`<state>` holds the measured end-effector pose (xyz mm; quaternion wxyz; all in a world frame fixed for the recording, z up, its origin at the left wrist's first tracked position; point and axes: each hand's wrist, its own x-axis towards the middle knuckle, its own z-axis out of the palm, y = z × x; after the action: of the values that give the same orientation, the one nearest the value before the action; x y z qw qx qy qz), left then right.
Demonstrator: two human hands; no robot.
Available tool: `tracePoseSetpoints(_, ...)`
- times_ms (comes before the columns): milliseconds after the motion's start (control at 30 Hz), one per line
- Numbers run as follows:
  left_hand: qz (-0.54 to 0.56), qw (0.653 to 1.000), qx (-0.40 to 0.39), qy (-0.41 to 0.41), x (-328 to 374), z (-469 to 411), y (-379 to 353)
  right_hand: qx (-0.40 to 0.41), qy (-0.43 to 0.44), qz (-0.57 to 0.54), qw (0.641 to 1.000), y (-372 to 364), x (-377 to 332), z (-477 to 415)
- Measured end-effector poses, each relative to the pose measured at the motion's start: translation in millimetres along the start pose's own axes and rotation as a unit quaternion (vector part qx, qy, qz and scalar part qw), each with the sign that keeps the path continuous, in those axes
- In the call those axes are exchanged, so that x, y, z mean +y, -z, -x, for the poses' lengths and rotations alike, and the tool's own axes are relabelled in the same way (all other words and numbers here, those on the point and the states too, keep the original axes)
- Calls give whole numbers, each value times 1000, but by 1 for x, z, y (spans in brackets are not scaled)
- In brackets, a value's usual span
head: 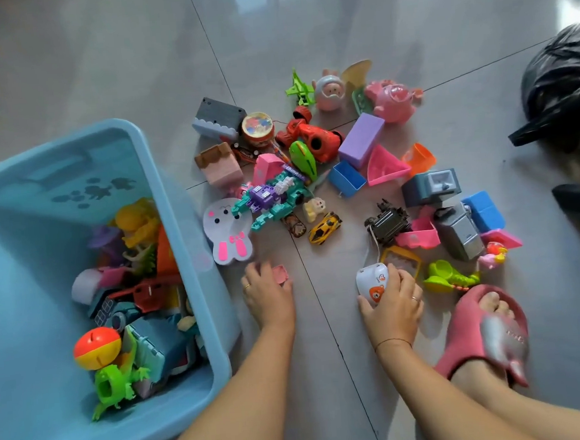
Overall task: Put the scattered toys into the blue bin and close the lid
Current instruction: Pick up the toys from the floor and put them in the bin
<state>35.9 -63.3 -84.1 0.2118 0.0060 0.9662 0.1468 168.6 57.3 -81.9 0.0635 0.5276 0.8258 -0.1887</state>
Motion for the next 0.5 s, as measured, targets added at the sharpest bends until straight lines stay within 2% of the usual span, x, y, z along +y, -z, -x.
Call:
tracePoseSetpoints(200, 72, 996, -42, 42, 7, 10, -1, -20, -8, -9, 1000, 5, -4, -1)
tracePoseSetpoints(333, 173, 978, -85, 84, 6, 33, 11, -39, -32, -110, 993, 15, -10, 2)
tracePoseSetpoints(500, 266, 960, -78, -30, 34, 76, 71, 14, -25, -286, 958, 62, -42, 18)
